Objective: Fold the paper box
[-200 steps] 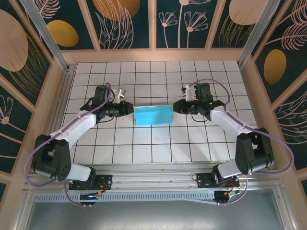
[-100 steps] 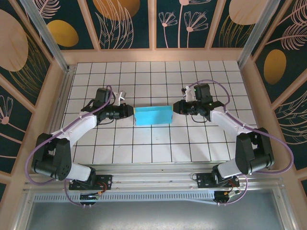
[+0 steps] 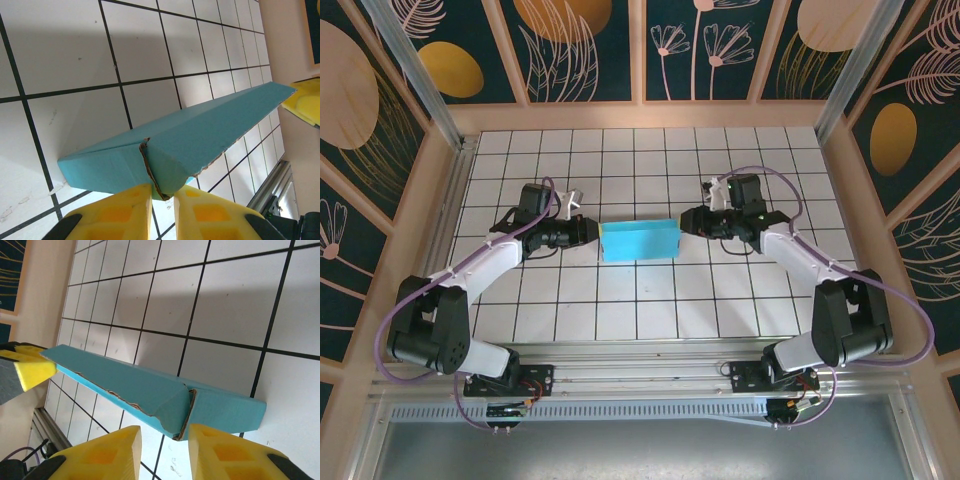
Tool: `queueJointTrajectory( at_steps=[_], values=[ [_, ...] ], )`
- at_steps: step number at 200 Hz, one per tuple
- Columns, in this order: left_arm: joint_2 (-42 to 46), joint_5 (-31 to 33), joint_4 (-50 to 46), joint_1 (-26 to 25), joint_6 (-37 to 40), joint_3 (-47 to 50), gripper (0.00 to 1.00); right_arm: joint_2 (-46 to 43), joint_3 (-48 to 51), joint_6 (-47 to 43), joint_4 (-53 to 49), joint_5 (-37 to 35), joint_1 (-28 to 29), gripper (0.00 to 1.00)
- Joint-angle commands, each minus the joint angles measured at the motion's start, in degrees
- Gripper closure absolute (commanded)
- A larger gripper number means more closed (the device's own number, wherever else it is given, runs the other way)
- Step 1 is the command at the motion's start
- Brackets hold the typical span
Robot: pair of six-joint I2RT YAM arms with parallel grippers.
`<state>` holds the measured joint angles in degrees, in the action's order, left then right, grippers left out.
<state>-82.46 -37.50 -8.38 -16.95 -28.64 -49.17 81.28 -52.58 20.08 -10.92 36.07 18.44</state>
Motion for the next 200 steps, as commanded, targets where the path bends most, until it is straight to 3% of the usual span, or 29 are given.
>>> queueJointTrajectory(
  at_steps=[1,89,160,200],
  values=[
    [-1.5,-0.5,-0.3,-0.4,-0.4,0.5,0.82,-3.1,-0.9,1.7,-0.1,-0.3,-1.1,0.65],
    [-1.2,-0.4,-0.2,-0.4,-0.4,0.5,0.82,0.8,-4.2,20.8,-0.9,-3.8,-2.0,0.54],
    [-1.2,-0.5,-0.2,-0.3,-0.3,0.4,0.82,4.3,-4.8,25.0,1.7,-0.2,-0.3,0.48],
    [-0.8,-0.4,-0.3,-0.4,-0.3,0.7,0.82,5.7,-4.7,25.2,1.8,-0.2,0.8,0.53]
  ],
)
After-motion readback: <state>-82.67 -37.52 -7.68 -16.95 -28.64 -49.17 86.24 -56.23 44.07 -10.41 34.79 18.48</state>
